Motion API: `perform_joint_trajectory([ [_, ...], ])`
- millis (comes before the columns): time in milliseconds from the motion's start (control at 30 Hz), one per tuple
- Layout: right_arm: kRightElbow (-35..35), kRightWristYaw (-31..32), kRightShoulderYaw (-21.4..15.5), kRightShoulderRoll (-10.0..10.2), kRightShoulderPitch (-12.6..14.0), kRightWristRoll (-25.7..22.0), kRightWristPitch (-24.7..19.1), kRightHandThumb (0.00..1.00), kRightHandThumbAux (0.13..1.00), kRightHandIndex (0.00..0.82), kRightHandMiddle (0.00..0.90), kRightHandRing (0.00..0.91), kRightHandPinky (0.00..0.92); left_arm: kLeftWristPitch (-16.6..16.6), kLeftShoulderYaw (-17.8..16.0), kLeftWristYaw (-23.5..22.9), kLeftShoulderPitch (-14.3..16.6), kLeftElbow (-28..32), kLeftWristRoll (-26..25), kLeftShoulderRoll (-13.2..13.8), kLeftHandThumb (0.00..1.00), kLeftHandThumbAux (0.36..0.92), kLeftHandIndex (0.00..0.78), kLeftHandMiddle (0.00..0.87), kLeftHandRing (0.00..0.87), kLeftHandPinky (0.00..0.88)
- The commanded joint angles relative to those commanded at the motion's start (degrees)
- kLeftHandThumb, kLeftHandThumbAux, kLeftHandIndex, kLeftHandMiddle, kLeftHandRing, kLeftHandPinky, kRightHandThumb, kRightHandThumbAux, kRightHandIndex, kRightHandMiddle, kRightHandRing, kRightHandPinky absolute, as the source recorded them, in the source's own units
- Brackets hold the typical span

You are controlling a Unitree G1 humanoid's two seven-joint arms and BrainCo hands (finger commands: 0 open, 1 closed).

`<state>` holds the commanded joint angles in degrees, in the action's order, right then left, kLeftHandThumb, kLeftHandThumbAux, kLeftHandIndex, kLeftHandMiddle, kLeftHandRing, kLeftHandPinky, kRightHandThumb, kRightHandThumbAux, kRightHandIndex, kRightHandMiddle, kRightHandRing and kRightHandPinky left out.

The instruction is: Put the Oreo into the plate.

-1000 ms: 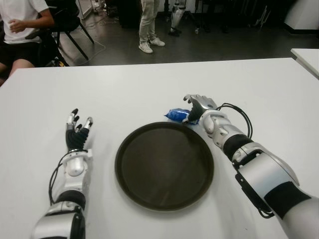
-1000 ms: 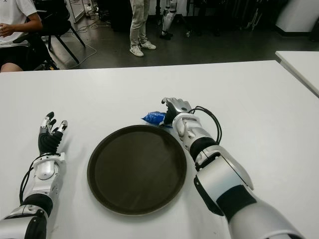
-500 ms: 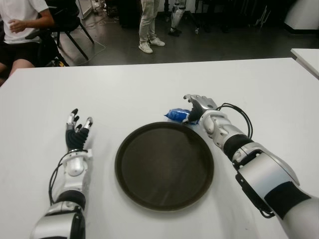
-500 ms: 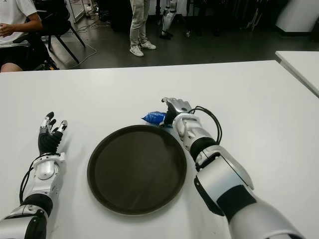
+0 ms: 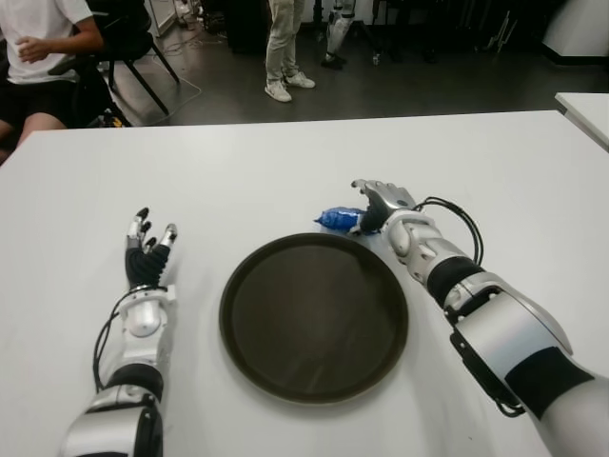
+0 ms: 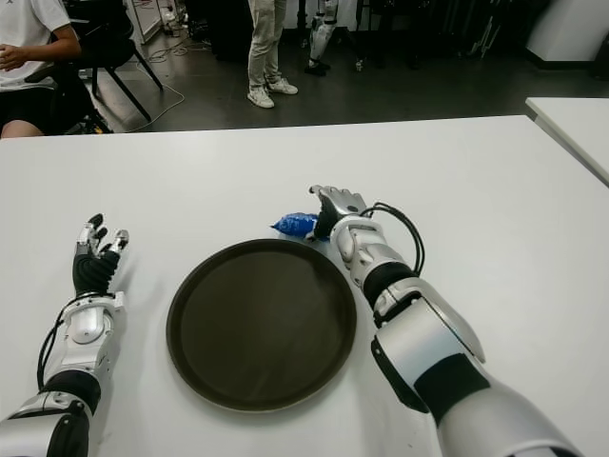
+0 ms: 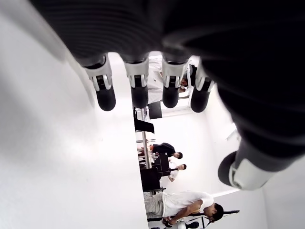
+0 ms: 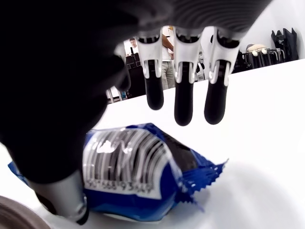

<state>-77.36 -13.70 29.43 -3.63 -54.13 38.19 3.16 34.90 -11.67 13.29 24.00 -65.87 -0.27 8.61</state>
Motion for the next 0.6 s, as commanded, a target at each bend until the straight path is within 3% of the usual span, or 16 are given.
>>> perform_joint_trajectory([
  [600, -0.18, 2.24, 0.22, 0.12, -0.24, -0.05, -0.89, 0.075, 0.797, 0.085, 0.238, 0.295, 0.375, 0.01, -0.38, -1.07, 0.01, 0.39, -0.68, -0.30, 0.355, 0.608, 0.000, 0.010, 0.000, 0.000],
])
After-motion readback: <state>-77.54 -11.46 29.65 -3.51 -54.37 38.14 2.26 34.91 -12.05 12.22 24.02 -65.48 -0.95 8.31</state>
